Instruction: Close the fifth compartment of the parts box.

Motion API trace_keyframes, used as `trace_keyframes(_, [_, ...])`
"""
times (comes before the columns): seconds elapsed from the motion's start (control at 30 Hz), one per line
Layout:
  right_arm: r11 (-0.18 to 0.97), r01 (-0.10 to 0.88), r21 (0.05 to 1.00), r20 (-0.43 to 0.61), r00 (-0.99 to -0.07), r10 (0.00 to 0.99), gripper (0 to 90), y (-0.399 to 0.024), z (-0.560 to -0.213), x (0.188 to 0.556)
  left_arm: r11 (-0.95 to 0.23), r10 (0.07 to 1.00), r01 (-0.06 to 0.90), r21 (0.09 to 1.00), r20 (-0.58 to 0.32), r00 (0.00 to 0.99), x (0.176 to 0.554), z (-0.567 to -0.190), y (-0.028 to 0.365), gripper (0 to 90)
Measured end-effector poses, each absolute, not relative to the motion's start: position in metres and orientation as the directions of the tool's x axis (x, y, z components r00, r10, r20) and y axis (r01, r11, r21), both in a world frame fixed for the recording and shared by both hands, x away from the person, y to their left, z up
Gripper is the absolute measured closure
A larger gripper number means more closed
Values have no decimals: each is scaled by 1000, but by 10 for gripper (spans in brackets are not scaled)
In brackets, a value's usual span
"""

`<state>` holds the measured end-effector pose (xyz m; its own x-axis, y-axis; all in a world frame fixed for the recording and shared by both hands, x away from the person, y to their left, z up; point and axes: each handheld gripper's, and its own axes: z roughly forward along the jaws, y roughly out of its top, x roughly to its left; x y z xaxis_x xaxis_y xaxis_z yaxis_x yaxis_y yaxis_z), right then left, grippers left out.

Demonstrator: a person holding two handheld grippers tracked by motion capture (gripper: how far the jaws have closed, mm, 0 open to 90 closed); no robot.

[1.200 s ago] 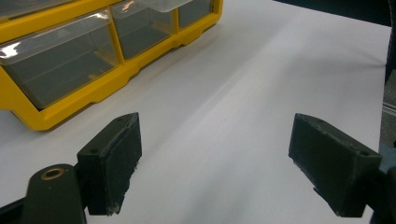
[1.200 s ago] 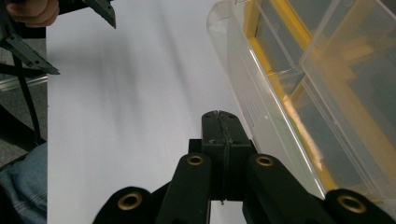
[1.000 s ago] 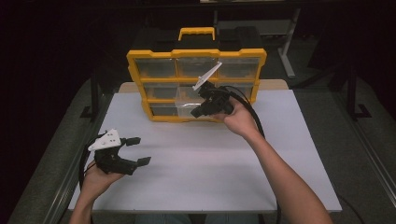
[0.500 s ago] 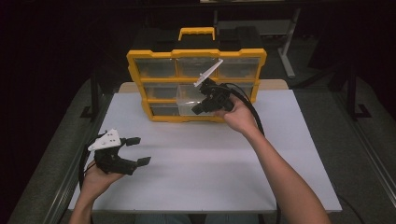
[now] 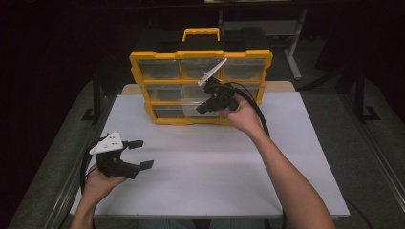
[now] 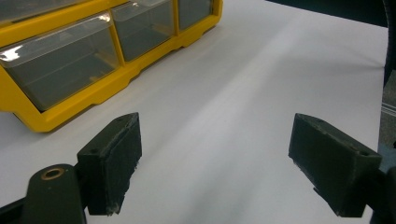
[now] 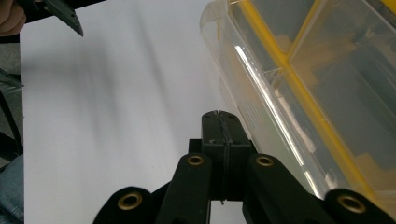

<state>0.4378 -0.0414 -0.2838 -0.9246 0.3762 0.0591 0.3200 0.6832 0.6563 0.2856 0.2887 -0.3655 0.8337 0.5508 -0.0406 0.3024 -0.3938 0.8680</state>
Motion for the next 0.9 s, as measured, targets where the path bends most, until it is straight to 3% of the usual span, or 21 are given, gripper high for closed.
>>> trace_keyframes(0.9, [675,345,652,49,-908,416,888,-43,-280,452,-391,556,309,867,-45,830,285,-365,289,174])
